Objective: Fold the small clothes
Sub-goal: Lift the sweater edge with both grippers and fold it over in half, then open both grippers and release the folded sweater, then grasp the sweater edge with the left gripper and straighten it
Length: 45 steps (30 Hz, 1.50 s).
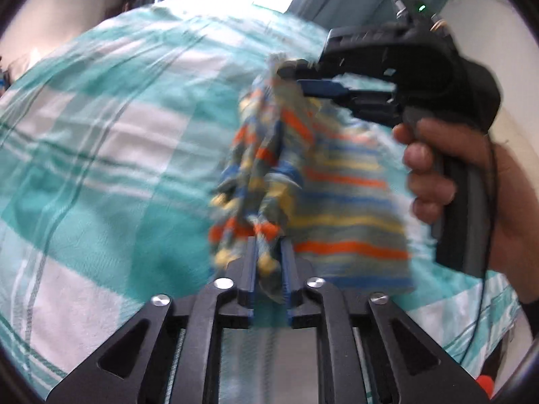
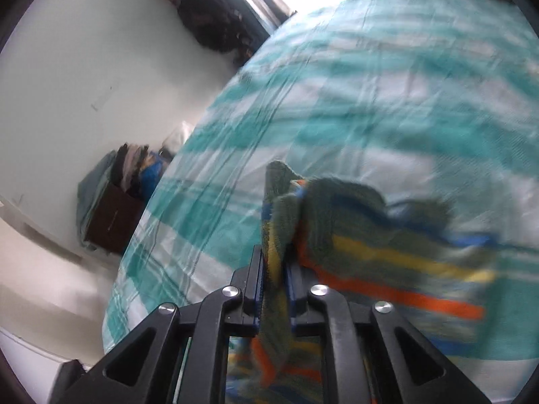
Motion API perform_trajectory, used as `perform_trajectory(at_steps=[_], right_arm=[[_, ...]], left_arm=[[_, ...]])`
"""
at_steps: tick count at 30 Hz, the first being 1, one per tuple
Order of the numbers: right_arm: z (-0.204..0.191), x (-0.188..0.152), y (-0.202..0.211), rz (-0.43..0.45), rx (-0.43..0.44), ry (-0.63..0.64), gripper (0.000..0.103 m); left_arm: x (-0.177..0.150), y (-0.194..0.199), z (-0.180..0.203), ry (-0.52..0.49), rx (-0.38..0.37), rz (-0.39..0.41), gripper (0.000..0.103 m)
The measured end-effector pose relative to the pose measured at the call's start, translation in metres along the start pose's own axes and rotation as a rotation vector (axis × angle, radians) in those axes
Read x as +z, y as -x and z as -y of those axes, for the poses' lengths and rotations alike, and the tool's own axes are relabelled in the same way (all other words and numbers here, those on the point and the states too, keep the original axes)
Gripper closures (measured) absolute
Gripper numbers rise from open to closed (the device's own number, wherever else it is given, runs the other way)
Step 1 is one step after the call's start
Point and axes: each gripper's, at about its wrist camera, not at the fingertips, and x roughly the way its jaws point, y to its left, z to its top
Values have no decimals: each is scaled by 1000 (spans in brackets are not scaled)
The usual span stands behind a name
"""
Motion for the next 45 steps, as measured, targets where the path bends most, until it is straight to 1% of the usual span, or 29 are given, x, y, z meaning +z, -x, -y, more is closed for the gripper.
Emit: perform_trajectory(at_steps=[1, 2, 3, 4, 6, 9, 11, 12, 13, 14, 15, 16, 18, 20, 21, 22, 25, 28, 30, 32, 33, 34, 35, 36, 37, 38, 41, 43, 45], right_arm=[[1, -2, -1, 1, 11, -16, 70], [3, -4, 4, 15, 31, -33, 56], [7, -6, 16, 45, 65, -47, 50], [8, -8, 27, 72, 87, -53, 50], [17, -12, 55, 121, 87, -56, 50], [31, -34, 100, 159, -33, 32, 50], [28, -53, 114, 137, -119, 108, 51], [25, -70, 121, 123, -148, 156, 56], [23, -81, 124, 113, -155, 184, 59], [17, -95, 126, 100, -158, 220, 67], [11, -109, 125, 90, -157, 252, 71], [7, -123, 123, 76, -148, 277, 72], [8, -149, 100, 27, -139, 303, 72], [21, -174, 68, -50, -208, 291, 72], [26, -181, 61, -66, -226, 276, 71], [29, -186, 63, -31, -227, 269, 71], [27, -181, 80, 16, -203, 239, 70], [21, -169, 111, 104, -180, 247, 70], [19, -154, 123, 145, -187, 255, 70], [22, -138, 126, 158, -194, 248, 70], [27, -129, 123, 161, -207, 244, 70], [25, -126, 119, 159, -214, 243, 70], [28, -120, 111, 148, -217, 239, 70], [30, -116, 101, 133, -218, 232, 70], [33, -115, 96, 120, -217, 228, 70], [36, -115, 87, 97, -213, 225, 70], [40, -121, 57, 16, -242, 220, 68], [36, -121, 56, 22, -250, 231, 64], [28, -113, 67, 41, -240, 242, 63]], left_arm=[[-2, 1, -3, 9, 8, -1, 79], [-3, 7, -8, 25, 1, 5, 70], [-3, 14, -12, 39, 3, 15, 62], [-3, 23, -16, 52, 11, 36, 51], [0, 35, -21, 61, 5, 67, 50], [12, 42, -18, 39, -45, 78, 50], [25, 28, -8, -9, -54, 55, 50], [27, 20, -5, -32, -56, 38, 50], [33, 6, -3, -54, -55, 13, 57], [33, -3, -2, -62, -44, -9, 82], [34, -19, -3, -67, -14, -46, 97], [35, -31, -6, -63, 17, -73, 101], [36, -35, -14, -48, 60, -61, 102], [39, -34, -23, -43, 87, -63, 103], [41, -33, -24, -49, 97, -67, 103], [43, -30, -26, -65, 109, -69, 102], [52, -11, -30, -68, 121, -50, 97], [72, -3, -26, -73, 62, -11, 78], [85, -12, -15, -79, 28, -9, 65], [98, -29, -2, -95, 13, -32, 42], [100, -37, 4, -110, 23, -39, 40], [103, -50, 9, -129, 43, -50, 40], [103, -60, 11, -145, 65, -67, 44], [103, -75, 11, -153, 93, -94, 53], [102, -86, 9, -151, 95, -116, 78], [100, -92, 6, -139, 74, -135, 84], [98, -95, 4, -154, 82, -115, 86], [97, -90, 5, -165, 76, -106, 86], [98, -84, 3, -166, 65, -101, 81]])
